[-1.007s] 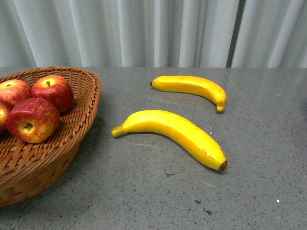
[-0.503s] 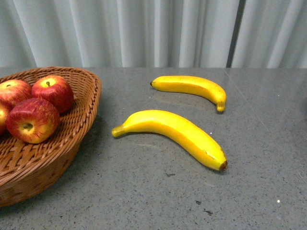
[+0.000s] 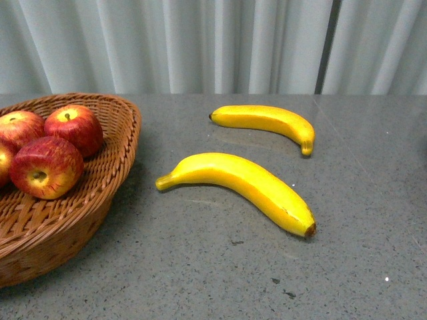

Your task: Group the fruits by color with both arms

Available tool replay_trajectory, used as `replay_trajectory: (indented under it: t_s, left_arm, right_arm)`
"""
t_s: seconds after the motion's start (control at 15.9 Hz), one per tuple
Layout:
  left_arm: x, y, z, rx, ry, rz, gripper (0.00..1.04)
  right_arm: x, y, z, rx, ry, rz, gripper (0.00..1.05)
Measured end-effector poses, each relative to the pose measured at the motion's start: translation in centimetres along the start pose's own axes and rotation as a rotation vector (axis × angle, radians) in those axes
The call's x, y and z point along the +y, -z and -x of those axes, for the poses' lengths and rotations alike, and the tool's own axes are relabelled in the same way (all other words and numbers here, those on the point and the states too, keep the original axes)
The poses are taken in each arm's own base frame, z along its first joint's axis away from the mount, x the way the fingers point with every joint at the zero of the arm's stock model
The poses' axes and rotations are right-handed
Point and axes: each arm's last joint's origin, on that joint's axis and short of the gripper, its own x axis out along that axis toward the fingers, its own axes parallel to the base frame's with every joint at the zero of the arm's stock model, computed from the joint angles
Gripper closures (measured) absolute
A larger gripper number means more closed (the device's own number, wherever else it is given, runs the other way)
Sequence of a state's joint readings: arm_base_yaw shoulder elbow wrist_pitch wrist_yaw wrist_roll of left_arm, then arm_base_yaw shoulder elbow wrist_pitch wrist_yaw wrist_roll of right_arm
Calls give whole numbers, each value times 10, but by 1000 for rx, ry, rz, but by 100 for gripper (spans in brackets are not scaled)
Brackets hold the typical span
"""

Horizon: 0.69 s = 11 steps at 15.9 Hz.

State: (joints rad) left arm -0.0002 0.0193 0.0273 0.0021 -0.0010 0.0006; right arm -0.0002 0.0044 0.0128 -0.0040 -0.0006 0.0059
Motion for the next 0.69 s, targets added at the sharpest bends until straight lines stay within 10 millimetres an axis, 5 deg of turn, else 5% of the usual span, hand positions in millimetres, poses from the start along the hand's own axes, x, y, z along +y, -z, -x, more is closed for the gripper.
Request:
replay_trajectory:
  t_s: [0.44,0.69]
  left_arm:
    - [0,4,0,8,1,0,103]
    - [0,4,0,8,0,0,61]
  right_arm:
    - [0,0,0,0,0,0,7]
    - [0,0,0,0,0,0,7]
